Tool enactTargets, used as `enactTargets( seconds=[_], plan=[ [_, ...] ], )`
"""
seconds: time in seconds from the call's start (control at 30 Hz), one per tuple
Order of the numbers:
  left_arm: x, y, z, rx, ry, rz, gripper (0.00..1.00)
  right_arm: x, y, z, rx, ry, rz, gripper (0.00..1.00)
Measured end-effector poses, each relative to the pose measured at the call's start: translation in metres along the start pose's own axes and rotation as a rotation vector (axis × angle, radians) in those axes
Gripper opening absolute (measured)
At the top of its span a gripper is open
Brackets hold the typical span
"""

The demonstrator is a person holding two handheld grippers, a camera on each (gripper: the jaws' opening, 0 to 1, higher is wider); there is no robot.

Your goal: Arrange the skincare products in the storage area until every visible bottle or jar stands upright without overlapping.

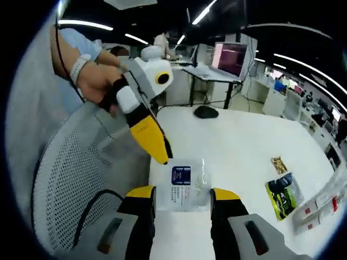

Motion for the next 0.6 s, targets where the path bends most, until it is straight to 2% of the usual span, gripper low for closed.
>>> enactTargets(
  seconds=[0.07,0.27,0.33,0.37,0.47,0.53,0.6],
  plan=[
    [0.001,0.000,0.001,0.005,0.010,-0.011,0.24,-0.005,0.004,0.003,-0.019,0.002,-0.048,0.37],
    [0.001,0.000,0.000,-0.004,0.015,-0.003,0.19,-0.017,0.009,0.007,-0.055,-0.004,-0.103,0.37],
    [0.001,0.003,0.000,-0.007,0.020,-0.001,0.15,-0.021,0.010,0.008,-0.065,-0.012,-0.105,0.37],
    [0.002,0.003,-0.001,-0.014,0.031,0.002,0.09,-0.022,0.009,0.008,-0.069,-0.017,-0.106,0.37],
    [0.002,0.001,-0.001,0.007,0.039,-0.006,0.00,-0.023,0.010,0.010,-0.071,-0.013,-0.123,0.37],
    [0.003,-0.001,-0.001,0.008,0.044,0.012,0.00,-0.023,0.010,0.010,-0.077,-0.014,-0.123,0.35],
    [0.003,0.001,-0.003,-0.023,0.044,0.030,0.00,-0.020,0.009,0.010,-0.093,-0.019,-0.100,0.30]
  ],
)
Point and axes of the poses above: the point that each gripper's makers call its tool centre point, and the gripper's own axes: z roughly forward along the fingers, y roughly to its left, x roughly out of its underside, the point moved 8 cm from there along -z, roughly backward along the fingers, and after that the axes turned 4 degrees about -z, right-handed, at the moved point
